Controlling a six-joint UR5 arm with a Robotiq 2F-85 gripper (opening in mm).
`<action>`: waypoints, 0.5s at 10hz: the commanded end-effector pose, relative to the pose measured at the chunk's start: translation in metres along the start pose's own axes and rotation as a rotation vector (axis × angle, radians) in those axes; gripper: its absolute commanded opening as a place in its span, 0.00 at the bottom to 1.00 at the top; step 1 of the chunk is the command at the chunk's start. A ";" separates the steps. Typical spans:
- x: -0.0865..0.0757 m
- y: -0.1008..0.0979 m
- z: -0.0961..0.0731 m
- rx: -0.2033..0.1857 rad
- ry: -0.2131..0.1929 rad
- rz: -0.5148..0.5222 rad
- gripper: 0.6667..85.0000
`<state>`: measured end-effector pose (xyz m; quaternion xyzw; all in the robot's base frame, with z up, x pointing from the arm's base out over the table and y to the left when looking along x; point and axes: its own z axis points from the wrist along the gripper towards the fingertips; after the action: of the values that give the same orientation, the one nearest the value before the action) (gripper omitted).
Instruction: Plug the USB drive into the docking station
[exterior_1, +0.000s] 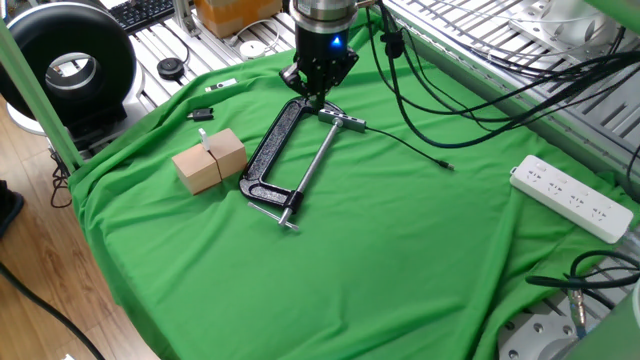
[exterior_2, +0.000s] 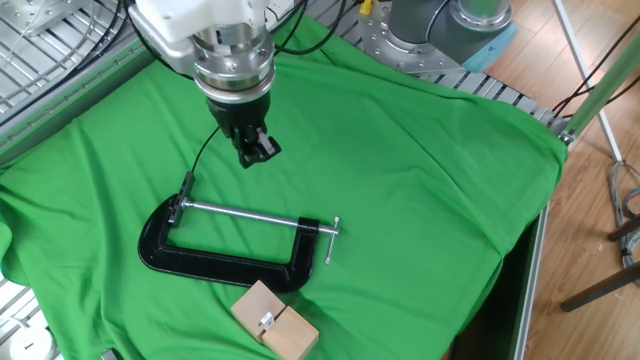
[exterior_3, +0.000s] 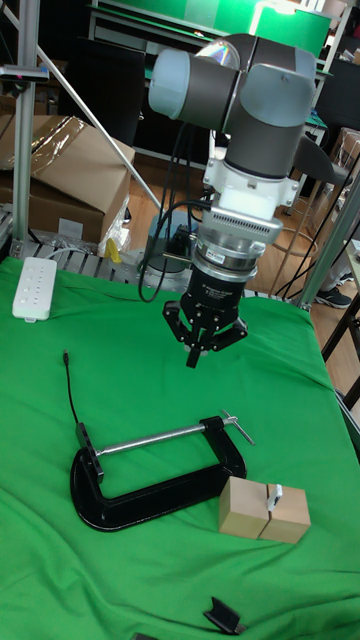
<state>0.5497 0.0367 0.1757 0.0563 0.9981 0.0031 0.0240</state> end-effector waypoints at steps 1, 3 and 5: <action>0.004 -0.007 -0.001 0.031 0.016 -0.147 0.01; 0.025 0.008 -0.002 -0.037 0.093 -0.174 0.01; 0.004 0.007 0.001 -0.003 0.032 -0.097 0.01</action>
<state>0.5397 0.0384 0.1745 -0.0032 1.0000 0.0004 0.0033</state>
